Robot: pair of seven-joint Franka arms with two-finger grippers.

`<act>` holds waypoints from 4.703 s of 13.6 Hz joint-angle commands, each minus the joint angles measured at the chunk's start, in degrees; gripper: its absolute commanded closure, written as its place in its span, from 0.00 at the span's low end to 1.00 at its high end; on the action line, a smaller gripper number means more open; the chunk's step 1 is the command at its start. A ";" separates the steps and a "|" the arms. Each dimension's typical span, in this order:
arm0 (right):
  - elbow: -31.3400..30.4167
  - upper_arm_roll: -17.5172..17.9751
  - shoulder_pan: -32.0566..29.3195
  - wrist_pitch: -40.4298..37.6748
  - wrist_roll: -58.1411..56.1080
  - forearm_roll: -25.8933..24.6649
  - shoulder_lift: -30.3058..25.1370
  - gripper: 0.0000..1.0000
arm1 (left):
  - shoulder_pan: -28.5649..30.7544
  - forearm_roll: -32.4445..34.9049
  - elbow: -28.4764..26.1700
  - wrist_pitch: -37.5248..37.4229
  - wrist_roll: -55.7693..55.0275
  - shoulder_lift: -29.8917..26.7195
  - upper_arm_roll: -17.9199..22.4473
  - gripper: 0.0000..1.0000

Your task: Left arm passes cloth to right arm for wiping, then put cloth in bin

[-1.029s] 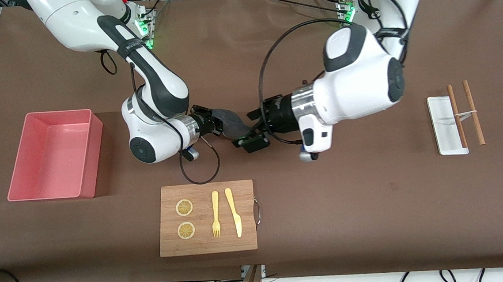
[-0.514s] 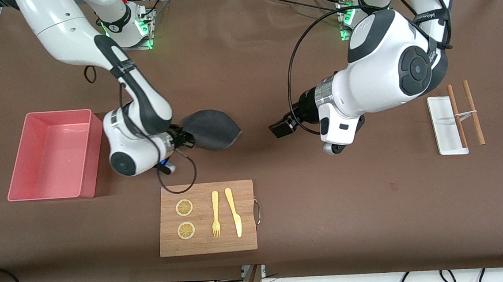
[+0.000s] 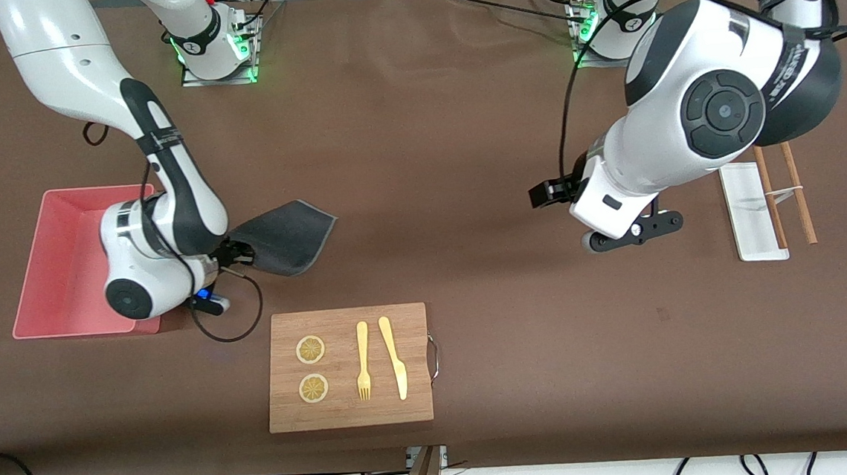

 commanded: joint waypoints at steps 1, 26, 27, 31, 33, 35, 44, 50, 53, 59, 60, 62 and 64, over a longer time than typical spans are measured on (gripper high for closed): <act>-0.40 -2.91 -0.12 -1.34 -8.95 -2.74 -2.21 1.00 | 0.47 5.86 -1.25 -4.06 11.62 -3.13 -0.01 0.00; 1.36 28.19 3.66 28.20 44.90 -0.47 3.94 1.00 | 13.65 7.37 -37.19 16.85 35.31 -31.17 2.27 0.00; 0.92 27.84 3.31 27.67 43.07 -0.91 3.94 1.00 | 14.18 7.37 -36.77 16.67 34.87 -30.65 2.18 0.00; 0.65 21.09 2.43 17.85 31.56 -1.00 2.80 1.00 | 14.89 7.81 -35.97 16.84 33.99 -30.30 2.18 0.00; 0.65 16.61 1.99 12.84 24.19 -1.27 1.66 1.00 | 15.15 7.81 -35.97 16.84 33.72 -30.30 2.27 0.00; 0.65 12.92 1.11 8.70 16.54 -1.27 0.34 1.00 | 15.06 7.81 -35.36 17.02 33.37 -30.12 2.27 0.00; 1.88 0.95 -2.05 -7.19 -8.36 -1.44 -10.01 1.00 | 15.06 7.81 -35.27 16.84 31.70 -30.03 2.10 0.00; 14.97 -4.56 -4.16 -29.88 -18.26 -6.45 -13.72 1.00 | 15.06 7.72 -35.18 16.67 31.44 -30.12 1.92 0.00; 14.80 -11.43 -4.95 -29.90 -33.19 -10.47 -13.64 1.00 | 15.06 7.72 -35.18 16.84 31.35 -30.03 2.01 0.00; 9.45 -16.45 -6.27 -20.51 -44.40 -14.10 -10.75 1.00 | 15.06 7.81 -34.57 16.93 31.43 -29.77 2.01 0.00; 8.40 -16.72 -6.36 -19.10 -44.58 -14.01 -10.04 1.00 | 15.06 7.81 -34.48 16.84 31.43 -29.77 2.01 0.00; 5.15 -16.72 -6.45 -14.63 -44.58 -13.66 -9.07 1.00 | 15.06 7.90 -34.39 16.75 31.43 -29.68 2.01 0.00; 0.68 -16.72 -6.45 -8.14 -44.58 -13.40 -8.46 1.00 | 15.06 7.90 -34.39 16.75 31.43 -29.68 2.10 0.00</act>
